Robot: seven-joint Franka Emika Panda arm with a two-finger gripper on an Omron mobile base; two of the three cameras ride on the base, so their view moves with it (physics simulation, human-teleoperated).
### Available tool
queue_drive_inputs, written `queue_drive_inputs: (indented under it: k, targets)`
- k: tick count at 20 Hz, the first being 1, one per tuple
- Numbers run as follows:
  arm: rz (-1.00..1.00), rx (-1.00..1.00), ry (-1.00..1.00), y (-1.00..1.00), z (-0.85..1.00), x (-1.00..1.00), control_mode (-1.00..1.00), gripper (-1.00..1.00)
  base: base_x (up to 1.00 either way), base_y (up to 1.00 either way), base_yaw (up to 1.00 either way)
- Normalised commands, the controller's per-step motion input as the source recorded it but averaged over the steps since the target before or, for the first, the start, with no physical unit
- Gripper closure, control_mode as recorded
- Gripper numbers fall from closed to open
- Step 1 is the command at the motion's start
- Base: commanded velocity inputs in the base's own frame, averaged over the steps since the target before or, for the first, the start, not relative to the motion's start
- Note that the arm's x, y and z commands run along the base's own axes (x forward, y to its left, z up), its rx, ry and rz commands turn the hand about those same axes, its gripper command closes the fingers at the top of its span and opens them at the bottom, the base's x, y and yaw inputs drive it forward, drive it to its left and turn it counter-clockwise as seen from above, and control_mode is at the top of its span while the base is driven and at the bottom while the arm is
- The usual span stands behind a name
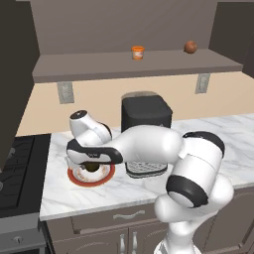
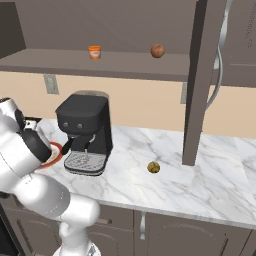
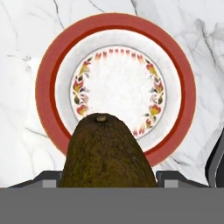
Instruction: Pick the avocado and bread from the counter and place them on the plate. Then pick the jam from the cabinet and place it next to the plate. Lastly close the cabinet door.
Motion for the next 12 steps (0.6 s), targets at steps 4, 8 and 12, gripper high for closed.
queue_drive_inputs:
  k: [4,8,12]
  targets:
    - [0.0,0.0,0.0,0.08,-0.11,0.08,-1.0,1.0,0.0,0.0,0.0]
    - [0.0,0.0,0.0,0.09,-0.12,0.08,-1.0,1.0,0.0,0.0,0.0]
    - [0.0,0.0,0.0,0.11,-0.12,0.08,-1.0,1.0,0.0,0.0,0.0]
